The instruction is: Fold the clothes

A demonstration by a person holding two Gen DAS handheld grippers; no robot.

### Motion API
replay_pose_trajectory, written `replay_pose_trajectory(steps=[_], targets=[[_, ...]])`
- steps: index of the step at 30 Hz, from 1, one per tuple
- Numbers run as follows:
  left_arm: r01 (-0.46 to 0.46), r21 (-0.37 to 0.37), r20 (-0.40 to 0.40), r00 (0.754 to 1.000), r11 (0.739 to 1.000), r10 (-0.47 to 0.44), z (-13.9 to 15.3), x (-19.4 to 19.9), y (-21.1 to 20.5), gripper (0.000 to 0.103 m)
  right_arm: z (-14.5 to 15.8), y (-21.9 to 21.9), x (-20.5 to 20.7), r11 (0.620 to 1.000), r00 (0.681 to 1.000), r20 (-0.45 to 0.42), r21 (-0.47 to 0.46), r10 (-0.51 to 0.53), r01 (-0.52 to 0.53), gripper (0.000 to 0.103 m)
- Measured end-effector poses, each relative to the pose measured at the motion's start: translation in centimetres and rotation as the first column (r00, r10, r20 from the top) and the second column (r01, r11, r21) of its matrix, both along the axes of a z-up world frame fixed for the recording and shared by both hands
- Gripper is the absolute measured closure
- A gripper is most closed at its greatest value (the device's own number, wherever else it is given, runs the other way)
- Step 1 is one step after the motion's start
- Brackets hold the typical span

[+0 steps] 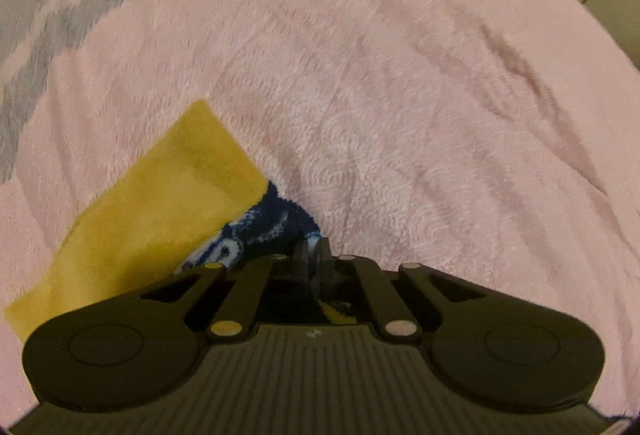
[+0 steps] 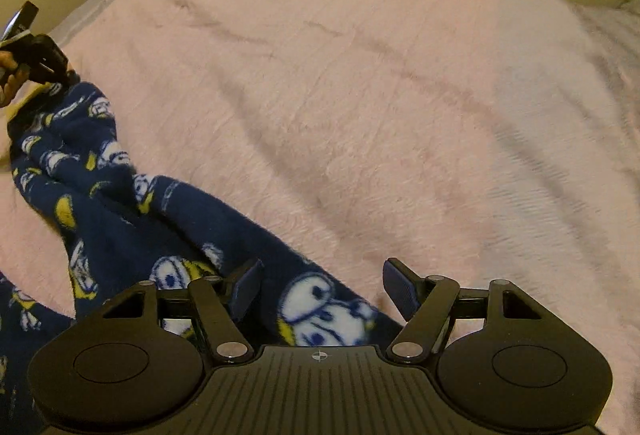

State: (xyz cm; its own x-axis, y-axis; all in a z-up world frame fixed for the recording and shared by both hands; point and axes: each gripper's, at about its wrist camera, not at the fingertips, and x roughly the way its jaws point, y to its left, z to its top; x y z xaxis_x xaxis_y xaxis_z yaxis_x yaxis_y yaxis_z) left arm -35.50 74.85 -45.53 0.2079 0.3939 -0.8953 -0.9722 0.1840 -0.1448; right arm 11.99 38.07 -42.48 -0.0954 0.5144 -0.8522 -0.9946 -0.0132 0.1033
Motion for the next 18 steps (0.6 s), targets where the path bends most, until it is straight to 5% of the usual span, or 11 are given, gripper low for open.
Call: replay_pose_trajectory(steps=[1,5,9,11,13,16,18], targets=[[0.011,0.049,0.026,1.000,0.999,-0.012,1.0,-0.4,-0.4,0.103,0.0,0.3,0.5,1.000,0.999,-0.033,-0.005,-0.013,0.012,0.103],[-0.025,0.218,0.142,0.990,0.976,-0.006,5.9,-3.1,-0.9,0.103,3.0,0.0,2.2,0.988,0.997,-0.043,0.139,-0.061,0.066,0.103],[-0.055,0.298,0.187,0.982,0.953,-0.002,8.4,-2.6,1.2,0.099,5.8,0.3,4.2,0.942,0.982,0.022,0.287,-0.188,0.174,0.103],[-0.090,0.271,0.131,0.990,0.959,0.056,7.7,-0.6,2.9,0.093,5.6,1.4,5.3,0.889,0.931,0.061,0.325,-0.360,0.322,0.103],[-0.108,0.252,0.065,0.993,0.962,0.095,6.5,0.7,4.0,0.072,4.4,2.9,6.7,0.844,0.869,0.063,0.283,-0.490,0.456,0.093],[-0.074,0.233,-0.007,0.997,0.970,0.078,5.2,1.2,4.1,0.068,3.0,2.6,8.2,0.761,0.783,-0.077,0.196,-0.618,0.619,0.081],[-0.015,0.218,-0.031,0.999,0.976,0.022,4.8,0.3,3.4,0.068,2.9,0.6,8.3,0.745,0.765,-0.148,0.173,-0.627,0.644,0.069]])
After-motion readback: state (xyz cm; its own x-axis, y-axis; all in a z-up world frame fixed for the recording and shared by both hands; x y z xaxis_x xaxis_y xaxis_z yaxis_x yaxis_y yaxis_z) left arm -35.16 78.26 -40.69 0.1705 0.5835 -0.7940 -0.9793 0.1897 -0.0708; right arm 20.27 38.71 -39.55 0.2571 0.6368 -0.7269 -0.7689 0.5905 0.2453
